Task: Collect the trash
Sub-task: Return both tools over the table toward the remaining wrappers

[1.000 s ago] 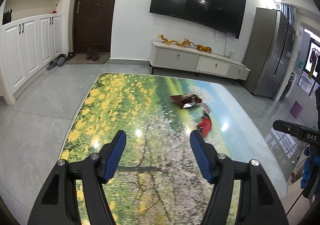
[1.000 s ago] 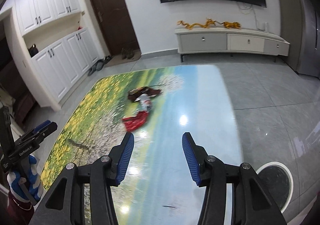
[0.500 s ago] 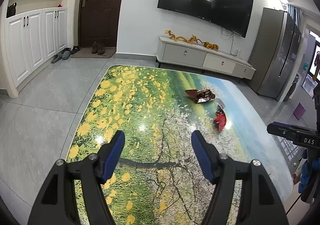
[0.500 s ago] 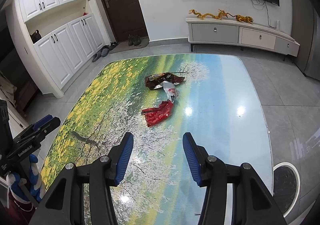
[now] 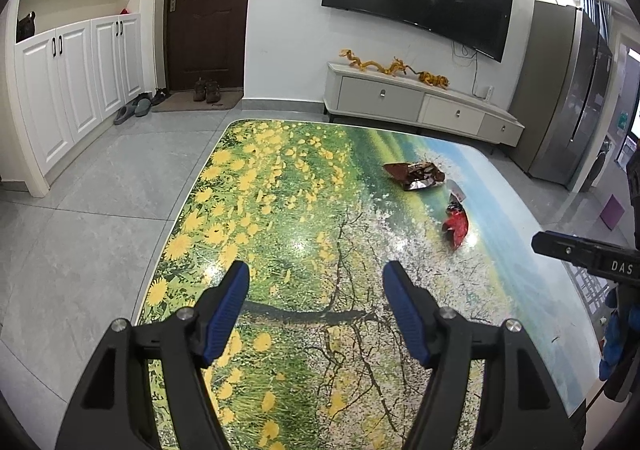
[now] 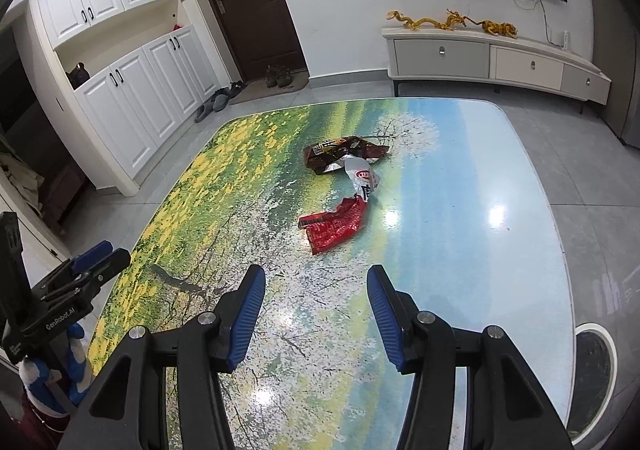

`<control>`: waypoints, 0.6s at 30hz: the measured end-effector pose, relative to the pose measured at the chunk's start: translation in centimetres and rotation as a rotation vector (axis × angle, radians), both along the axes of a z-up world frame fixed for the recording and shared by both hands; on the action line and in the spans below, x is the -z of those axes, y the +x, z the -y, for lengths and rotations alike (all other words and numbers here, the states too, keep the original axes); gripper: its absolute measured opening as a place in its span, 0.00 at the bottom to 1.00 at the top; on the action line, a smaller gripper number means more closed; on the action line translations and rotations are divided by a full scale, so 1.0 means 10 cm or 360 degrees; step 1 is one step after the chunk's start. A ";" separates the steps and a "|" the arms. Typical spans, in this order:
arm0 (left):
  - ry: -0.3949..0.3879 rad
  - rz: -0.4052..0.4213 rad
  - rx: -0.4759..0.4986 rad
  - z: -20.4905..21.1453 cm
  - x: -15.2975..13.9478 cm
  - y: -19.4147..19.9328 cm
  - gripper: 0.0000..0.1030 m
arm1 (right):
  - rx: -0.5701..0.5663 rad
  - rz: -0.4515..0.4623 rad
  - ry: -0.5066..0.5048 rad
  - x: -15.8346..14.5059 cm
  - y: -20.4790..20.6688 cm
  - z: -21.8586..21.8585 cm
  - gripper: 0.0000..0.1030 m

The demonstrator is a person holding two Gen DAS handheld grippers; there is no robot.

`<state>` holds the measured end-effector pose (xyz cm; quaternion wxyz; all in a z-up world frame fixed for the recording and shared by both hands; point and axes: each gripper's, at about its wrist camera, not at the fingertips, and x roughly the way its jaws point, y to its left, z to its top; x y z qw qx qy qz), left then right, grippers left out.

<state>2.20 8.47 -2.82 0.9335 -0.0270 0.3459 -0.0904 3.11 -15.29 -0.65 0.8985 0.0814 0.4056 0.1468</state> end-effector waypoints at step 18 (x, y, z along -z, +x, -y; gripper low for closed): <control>0.0049 -0.0161 -0.0019 0.75 -0.05 0.06 0.66 | -0.0111 0.0100 0.0168 0.02 -0.11 0.83 0.51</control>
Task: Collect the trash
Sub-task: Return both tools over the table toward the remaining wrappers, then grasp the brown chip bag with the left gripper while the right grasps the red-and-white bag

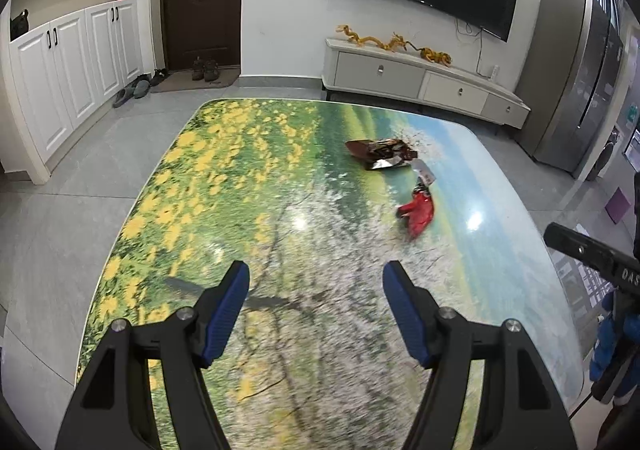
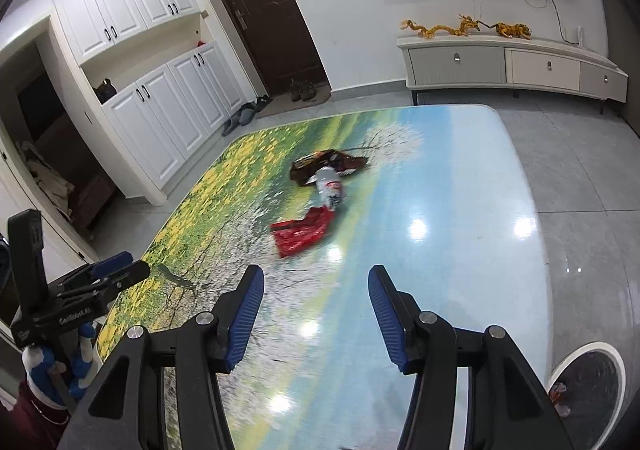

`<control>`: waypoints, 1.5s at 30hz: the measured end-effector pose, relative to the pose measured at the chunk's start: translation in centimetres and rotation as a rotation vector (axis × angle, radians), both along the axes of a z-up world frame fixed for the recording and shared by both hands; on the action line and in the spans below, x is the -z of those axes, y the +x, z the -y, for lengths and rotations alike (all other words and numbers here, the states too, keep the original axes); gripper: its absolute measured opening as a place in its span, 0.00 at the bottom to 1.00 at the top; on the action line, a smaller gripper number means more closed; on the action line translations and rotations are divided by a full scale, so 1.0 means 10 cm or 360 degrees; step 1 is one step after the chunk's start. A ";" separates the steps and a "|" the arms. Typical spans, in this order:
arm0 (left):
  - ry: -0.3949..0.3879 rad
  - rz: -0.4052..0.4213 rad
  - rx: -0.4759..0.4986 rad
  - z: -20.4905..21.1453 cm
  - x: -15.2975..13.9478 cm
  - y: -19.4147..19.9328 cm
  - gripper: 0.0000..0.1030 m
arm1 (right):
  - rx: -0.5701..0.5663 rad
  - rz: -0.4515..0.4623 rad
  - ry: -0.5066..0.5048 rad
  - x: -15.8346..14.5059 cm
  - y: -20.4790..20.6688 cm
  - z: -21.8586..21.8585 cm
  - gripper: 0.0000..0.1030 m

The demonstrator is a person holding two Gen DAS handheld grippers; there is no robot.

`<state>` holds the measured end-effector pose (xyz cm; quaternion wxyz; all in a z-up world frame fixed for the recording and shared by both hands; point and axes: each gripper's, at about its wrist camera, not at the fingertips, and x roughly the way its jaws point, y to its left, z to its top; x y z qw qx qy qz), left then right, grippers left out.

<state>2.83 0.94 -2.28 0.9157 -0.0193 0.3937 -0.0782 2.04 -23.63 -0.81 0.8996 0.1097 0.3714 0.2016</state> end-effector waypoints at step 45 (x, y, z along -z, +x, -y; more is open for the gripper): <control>0.0064 0.0060 0.0739 0.50 0.16 1.85 0.66 | -0.0006 -0.0232 -0.0089 0.49 1.39 -0.58 0.10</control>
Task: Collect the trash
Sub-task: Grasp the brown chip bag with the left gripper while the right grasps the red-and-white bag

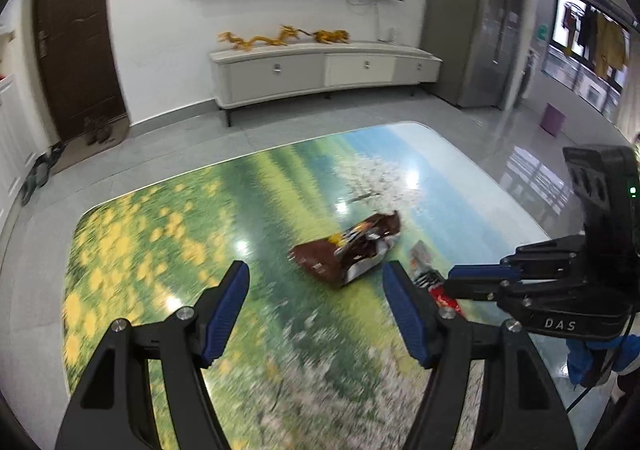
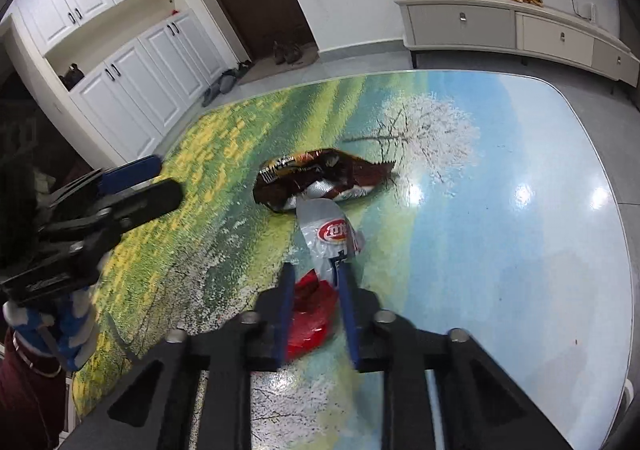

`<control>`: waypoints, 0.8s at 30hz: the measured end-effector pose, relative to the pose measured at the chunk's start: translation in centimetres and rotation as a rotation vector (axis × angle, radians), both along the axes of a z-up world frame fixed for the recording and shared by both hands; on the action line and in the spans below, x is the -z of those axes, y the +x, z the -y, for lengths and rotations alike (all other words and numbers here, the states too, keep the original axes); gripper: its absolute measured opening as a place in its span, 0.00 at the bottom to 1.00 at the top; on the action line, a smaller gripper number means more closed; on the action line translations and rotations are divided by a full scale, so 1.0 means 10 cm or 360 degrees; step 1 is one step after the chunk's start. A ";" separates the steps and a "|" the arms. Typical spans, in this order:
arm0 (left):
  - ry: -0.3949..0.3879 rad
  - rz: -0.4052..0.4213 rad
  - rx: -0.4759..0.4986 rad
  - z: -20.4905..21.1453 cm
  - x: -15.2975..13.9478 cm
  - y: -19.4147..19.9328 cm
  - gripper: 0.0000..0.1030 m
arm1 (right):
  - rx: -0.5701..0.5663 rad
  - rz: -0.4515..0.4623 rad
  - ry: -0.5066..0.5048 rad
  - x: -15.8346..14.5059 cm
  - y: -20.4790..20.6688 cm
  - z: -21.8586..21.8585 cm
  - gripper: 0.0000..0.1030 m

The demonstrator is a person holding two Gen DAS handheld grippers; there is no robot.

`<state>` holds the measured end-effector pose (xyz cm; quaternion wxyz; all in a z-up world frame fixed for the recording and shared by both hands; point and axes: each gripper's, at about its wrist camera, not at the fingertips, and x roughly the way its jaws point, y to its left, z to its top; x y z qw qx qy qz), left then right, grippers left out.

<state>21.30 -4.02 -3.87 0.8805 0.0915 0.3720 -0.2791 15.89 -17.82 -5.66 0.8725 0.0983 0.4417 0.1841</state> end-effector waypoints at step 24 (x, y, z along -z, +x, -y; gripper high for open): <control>0.0185 -0.0146 0.0246 0.56 0.49 0.38 0.54 | -0.0035 0.0070 0.0138 -0.09 -0.10 0.40 0.53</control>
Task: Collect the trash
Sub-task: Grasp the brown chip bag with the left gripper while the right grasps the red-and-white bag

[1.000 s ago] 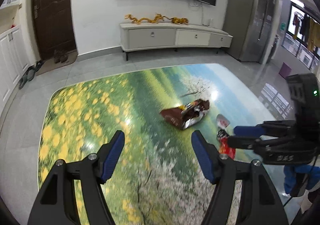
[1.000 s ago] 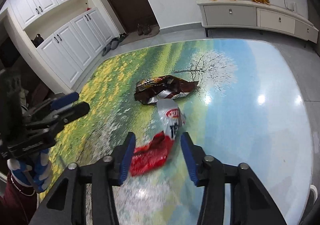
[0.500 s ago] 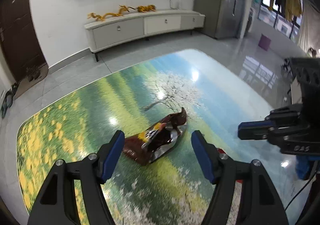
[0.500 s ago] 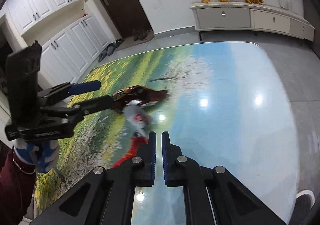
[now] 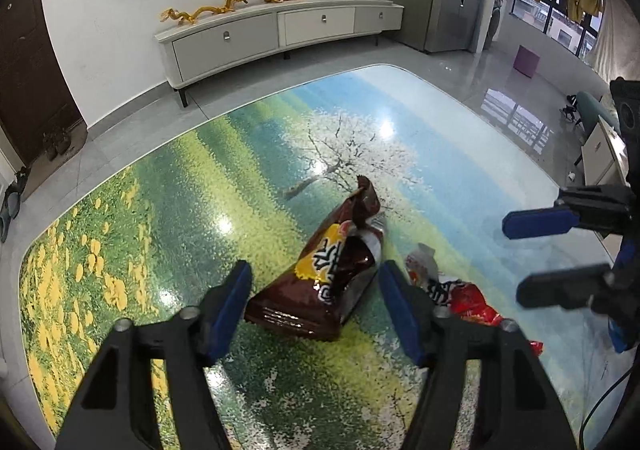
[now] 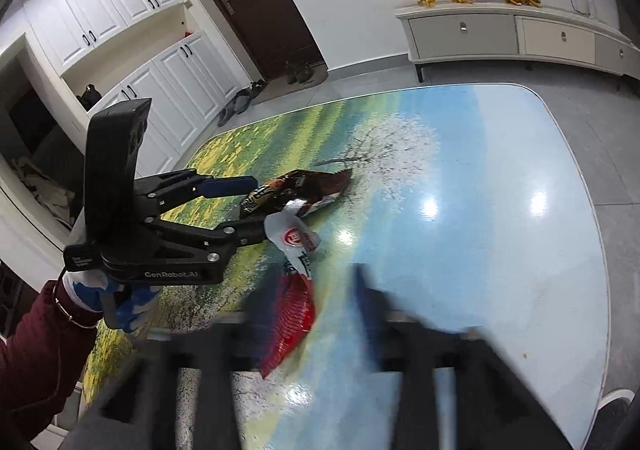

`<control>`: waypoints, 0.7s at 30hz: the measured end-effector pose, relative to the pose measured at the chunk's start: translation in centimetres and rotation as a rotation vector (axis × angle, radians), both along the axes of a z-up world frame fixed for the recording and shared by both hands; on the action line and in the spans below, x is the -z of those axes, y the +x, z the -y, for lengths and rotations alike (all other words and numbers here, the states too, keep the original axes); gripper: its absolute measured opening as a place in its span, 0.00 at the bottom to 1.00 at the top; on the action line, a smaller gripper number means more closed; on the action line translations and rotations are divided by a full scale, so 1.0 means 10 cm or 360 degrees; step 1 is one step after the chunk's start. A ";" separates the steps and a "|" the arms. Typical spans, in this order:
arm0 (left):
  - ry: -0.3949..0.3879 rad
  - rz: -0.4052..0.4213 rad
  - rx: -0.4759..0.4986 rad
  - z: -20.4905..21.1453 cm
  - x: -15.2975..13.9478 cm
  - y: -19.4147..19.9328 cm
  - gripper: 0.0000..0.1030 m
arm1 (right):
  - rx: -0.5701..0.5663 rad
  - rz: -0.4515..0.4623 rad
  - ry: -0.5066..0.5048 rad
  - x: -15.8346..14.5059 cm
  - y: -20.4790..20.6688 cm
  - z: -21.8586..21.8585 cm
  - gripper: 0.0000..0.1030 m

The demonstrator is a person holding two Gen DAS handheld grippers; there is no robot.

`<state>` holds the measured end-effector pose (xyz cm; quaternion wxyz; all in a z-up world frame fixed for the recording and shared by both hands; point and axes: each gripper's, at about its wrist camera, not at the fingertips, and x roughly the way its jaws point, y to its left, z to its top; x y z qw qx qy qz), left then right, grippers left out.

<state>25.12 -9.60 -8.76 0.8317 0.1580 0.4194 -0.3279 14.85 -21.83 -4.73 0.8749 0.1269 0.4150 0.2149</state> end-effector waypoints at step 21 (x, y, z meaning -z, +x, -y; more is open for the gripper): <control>-0.0167 -0.0007 -0.0148 -0.35 -0.05 -0.26 0.32 | -0.0128 -0.0027 -0.0263 0.20 0.18 -0.40 0.20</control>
